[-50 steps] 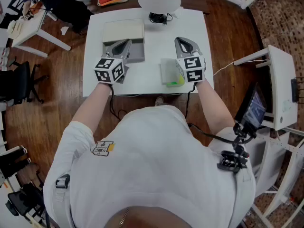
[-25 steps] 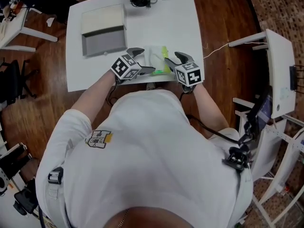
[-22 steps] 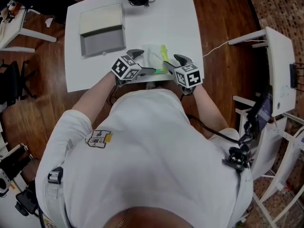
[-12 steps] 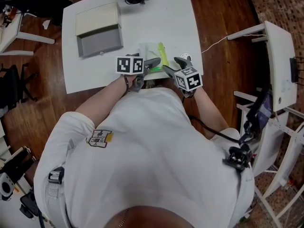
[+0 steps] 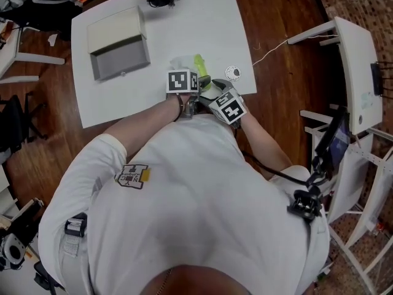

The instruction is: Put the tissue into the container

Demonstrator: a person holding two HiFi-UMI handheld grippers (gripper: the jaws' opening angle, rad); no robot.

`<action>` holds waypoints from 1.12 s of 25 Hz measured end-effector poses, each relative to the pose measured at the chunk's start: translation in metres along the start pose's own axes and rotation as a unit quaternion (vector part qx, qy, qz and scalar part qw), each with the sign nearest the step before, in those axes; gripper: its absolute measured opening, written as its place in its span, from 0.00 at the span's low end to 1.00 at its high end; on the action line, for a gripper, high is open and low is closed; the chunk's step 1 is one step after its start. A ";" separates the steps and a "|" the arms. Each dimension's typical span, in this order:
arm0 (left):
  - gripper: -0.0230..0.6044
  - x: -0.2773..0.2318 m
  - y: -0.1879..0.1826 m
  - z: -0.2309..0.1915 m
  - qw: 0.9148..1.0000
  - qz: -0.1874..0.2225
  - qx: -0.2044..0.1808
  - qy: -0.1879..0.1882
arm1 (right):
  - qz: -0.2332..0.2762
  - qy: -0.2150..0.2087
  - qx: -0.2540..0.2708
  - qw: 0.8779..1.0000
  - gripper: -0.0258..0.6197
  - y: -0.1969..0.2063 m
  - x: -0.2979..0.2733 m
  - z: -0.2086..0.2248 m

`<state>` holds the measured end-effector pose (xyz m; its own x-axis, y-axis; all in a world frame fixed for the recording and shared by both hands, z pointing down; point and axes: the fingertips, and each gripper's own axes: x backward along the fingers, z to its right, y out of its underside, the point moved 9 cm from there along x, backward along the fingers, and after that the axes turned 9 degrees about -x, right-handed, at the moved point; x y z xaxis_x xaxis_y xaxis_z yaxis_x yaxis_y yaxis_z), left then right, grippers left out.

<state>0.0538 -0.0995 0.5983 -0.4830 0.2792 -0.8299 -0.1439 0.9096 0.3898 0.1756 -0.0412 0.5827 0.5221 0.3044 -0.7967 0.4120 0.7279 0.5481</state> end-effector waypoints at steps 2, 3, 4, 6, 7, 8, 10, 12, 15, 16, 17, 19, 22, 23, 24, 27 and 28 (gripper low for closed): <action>0.86 -0.005 0.001 0.002 1.000 -0.008 -0.006 -0.014 | -0.003 -0.006 0.002 1.000 0.57 0.000 -0.005 -0.006; 0.86 -0.005 0.002 0.002 1.000 -0.009 -0.010 -0.020 | -0.004 -0.007 -0.002 1.000 0.57 -0.001 -0.006 -0.008; 0.86 -0.006 0.002 0.002 1.000 -0.011 -0.013 -0.024 | -0.004 -0.006 -0.008 1.000 0.57 -0.002 -0.007 -0.009; 0.85 -0.006 0.001 0.003 0.999 -0.014 -0.018 -0.028 | -0.005 -0.002 -0.019 1.000 0.55 -0.004 -0.009 -0.010; 0.84 -0.007 0.002 0.003 0.999 -0.015 -0.020 -0.030 | -0.006 -0.001 -0.022 1.000 0.55 -0.004 -0.010 -0.010; 0.82 -0.007 0.002 0.002 0.999 -0.015 -0.023 -0.032 | -0.008 -0.001 -0.022 1.000 0.55 -0.004 -0.011 -0.010; 0.75 -0.007 0.003 0.001 0.999 -0.016 -0.027 -0.035 | -0.011 -0.001 -0.019 1.000 0.54 -0.004 -0.012 -0.012; 0.68 -0.005 0.003 0.000 0.999 -0.016 -0.028 -0.032 | -0.012 -0.002 -0.016 1.000 0.54 -0.007 -0.012 -0.015; 0.63 -0.003 -0.001 -0.002 0.999 -0.014 -0.035 -0.028 | -0.013 0.001 -0.017 1.000 0.51 -0.011 -0.012 -0.015; 0.61 -0.002 -0.002 -0.002 0.999 -0.015 -0.040 -0.028 | -0.012 0.000 -0.018 1.000 0.50 -0.012 -0.012 -0.015; 0.59 -0.001 -0.002 -0.002 0.998 -0.015 -0.047 -0.027 | -0.009 -0.002 -0.019 1.000 0.50 -0.012 -0.013 -0.017; 0.57 0.001 -0.002 -0.002 0.998 -0.016 -0.062 -0.024 | -0.006 -0.003 -0.019 1.000 0.49 -0.012 -0.013 -0.019; 0.56 0.007 -0.008 -0.001 0.996 -0.005 -0.083 -0.022 | 0.006 0.002 -0.015 1.000 0.46 -0.018 -0.009 -0.019; 0.56 0.011 -0.011 -0.001 0.995 0.000 -0.092 -0.023 | 0.012 0.001 -0.014 1.000 0.45 -0.021 -0.008 -0.020; 0.56 0.015 -0.013 -0.003 0.995 0.005 -0.101 -0.024 | 0.017 -0.001 -0.013 1.000 0.45 -0.025 -0.007 -0.021; 0.56 0.035 -0.024 -0.011 0.991 0.022 -0.129 -0.030 | 0.036 -0.014 -0.001 0.999 0.44 -0.043 -0.006 -0.031; 0.56 0.045 -0.030 -0.013 0.989 0.032 -0.138 -0.031 | 0.045 -0.018 0.004 0.999 0.44 -0.050 -0.005 -0.033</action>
<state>0.0255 -0.1183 0.5543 -0.4470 0.3600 -0.8189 -0.3490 0.7727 0.5302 0.1273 -0.0587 0.5506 0.5841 0.3466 -0.7340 0.3674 0.6934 0.6199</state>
